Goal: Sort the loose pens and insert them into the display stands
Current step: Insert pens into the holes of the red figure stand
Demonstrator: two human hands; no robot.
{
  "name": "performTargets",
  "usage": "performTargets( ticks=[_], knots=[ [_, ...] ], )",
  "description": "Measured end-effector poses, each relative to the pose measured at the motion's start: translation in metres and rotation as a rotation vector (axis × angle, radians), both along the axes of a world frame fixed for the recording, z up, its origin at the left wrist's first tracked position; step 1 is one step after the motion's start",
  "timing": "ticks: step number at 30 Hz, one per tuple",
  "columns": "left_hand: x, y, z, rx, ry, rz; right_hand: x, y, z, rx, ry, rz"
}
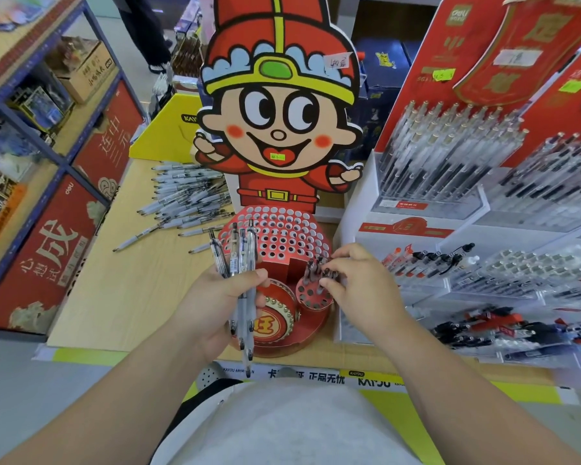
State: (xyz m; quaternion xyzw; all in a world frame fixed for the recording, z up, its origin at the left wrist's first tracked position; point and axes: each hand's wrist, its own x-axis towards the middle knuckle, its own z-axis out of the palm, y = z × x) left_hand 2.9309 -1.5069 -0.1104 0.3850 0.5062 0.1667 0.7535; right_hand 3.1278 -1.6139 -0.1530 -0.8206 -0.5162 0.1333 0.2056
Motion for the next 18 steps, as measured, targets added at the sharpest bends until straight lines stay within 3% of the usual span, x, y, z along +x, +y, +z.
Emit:
performTargets(
  ticks=[11, 14, 16, 18],
  knots=[
    [0.005, -0.007, 0.007, 0.035, -0.055, -0.133, -0.004, -0.003, 0.013, -0.051, -0.033, 0.003],
    [0.008, -0.008, 0.013, 0.075, -0.082, -0.266, -0.009, -0.005, 0.033, 0.100, 0.032, -0.040],
    [0.010, -0.008, 0.019, 0.076, -0.113, -0.372, -0.013, -0.003, 0.049, 0.205, 0.301, -0.102],
    [0.014, -0.010, 0.027, 0.057, -0.180, -0.472, -0.016, -0.002, 0.065, 0.220, 0.795, -0.176]
  ],
)
